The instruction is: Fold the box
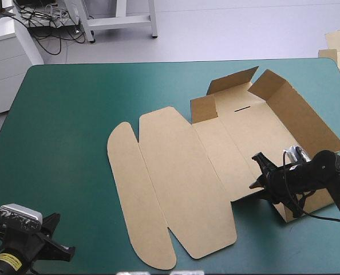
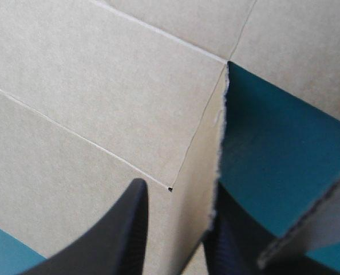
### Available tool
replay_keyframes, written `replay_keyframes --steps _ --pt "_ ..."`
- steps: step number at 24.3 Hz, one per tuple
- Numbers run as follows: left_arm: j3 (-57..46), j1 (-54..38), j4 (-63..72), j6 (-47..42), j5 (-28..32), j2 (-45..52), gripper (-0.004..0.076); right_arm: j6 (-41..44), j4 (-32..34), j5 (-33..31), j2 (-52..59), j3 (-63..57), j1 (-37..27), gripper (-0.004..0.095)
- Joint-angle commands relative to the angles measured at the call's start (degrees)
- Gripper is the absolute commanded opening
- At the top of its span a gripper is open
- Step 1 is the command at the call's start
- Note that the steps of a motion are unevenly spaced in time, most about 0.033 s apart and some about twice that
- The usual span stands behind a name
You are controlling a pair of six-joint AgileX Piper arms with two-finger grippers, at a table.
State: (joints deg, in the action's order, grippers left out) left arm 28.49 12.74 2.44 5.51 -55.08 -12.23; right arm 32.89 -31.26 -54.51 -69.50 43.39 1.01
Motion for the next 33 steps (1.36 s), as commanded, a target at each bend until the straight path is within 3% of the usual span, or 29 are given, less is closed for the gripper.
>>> replay_keyframes --steps 1,11,16,19,26,28,33 --pt "1.4 -0.1 0.4 -0.7 3.8 -0.7 -0.0010 -1.1 0.3 1.1 0.8 1.3 0.1 -0.0011" --pt "1.4 -0.1 0.4 -0.6 3.7 -0.7 -0.0010 -5.3 2.6 2.4 0.8 1.5 0.1 -0.0014" --pt "1.4 -0.1 0.4 -0.6 3.7 -0.7 -0.0010 -9.6 16.7 -1.3 -2.1 8.7 0.1 -0.0014" --pt "1.4 -0.1 0.4 -0.6 3.7 -0.7 -0.0010 -22.1 22.3 -5.8 -10.0 18.7 0.1 -0.0014" --pt "1.4 -0.1 0.4 -0.6 3.7 -0.7 -0.0010 -43.9 22.6 -6.6 -21.2 35.2 0.1 -0.0014" --pt "1.4 -0.1 0.4 -0.6 3.7 -0.7 -0.0010 -53.8 22.3 -6.6 -24.9 40.5 0.1 -0.0014" --pt "1.4 -0.1 0.4 -0.6 3.7 -0.7 -0.0010 -67.3 22.1 -5.0 -31.1 47.4 1.4 -0.0014"
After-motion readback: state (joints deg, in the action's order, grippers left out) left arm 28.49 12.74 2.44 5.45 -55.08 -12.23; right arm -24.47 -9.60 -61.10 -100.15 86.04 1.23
